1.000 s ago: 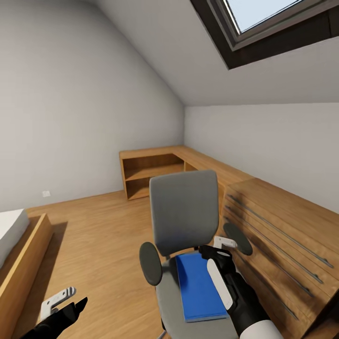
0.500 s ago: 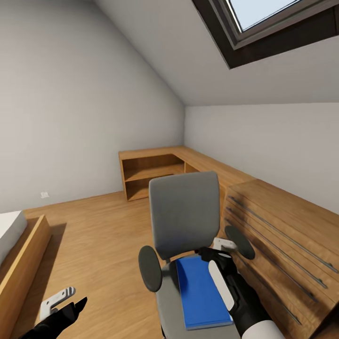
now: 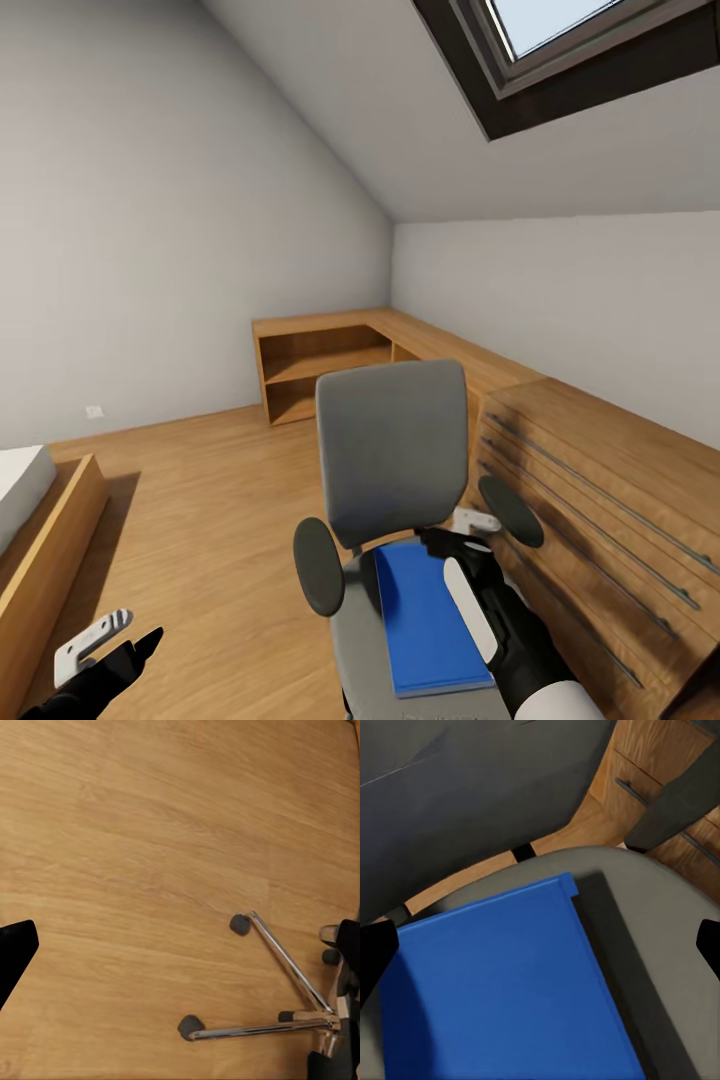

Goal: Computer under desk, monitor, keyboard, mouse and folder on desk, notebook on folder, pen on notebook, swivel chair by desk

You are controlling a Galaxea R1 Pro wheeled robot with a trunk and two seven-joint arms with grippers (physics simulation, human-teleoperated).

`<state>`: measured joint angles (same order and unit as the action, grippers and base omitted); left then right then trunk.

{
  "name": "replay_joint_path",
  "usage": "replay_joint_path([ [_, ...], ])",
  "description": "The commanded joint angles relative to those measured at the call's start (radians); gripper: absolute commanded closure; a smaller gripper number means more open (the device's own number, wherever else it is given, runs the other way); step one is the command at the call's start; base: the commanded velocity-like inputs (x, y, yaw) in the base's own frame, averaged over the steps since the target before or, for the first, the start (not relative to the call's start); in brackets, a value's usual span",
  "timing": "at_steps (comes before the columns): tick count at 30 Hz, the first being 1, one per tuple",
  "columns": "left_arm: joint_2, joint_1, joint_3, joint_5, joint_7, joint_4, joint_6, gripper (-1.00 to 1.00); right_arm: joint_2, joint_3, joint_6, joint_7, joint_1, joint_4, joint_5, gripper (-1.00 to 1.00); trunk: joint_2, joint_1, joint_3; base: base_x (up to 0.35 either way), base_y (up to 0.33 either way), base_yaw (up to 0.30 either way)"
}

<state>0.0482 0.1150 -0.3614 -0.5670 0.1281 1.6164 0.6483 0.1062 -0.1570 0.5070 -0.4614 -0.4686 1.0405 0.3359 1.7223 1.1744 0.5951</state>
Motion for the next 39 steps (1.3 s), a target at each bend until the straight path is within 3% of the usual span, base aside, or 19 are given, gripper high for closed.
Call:
replay_joint_path([
  [1, 0.0, 0.0, -0.001, -0.011, 0.008, 0.001, 0.003, -1.0, 0.0, -0.003, 0.0, -0.01, -0.001, 0.0, 0.01, -1.0, 0.008, 0.004, 0.004, 0.0, 0.0, 0.0],
  [10, -0.002, 0.0, -0.01, -0.011, 0.009, 0.001, 0.002, -1.0, -0.021, -0.003, -0.004, -0.01, -0.001, -0.014, 0.013, -1.0, 0.071, 0.038, 0.032, 0.0, 0.0, 0.0],
  [13, -0.002, 0.0, -0.015, -0.011, 0.008, 0.002, 0.002, -1.0, -0.026, -0.003, -0.043, 0.01, -0.001, -0.045, 0.01, -1.0, 0.092, 0.05, 0.042, 0.0, 0.0, 0.0],
  [39, -0.001, 0.0, -0.016, -0.011, 0.008, 0.002, 0.002, -1.0, -0.036, -0.004, -0.082, 0.052, -0.002, -0.097, 0.005, -1.0, 0.274, 0.15, 0.123, 0.0, 0.0, 0.0],
])
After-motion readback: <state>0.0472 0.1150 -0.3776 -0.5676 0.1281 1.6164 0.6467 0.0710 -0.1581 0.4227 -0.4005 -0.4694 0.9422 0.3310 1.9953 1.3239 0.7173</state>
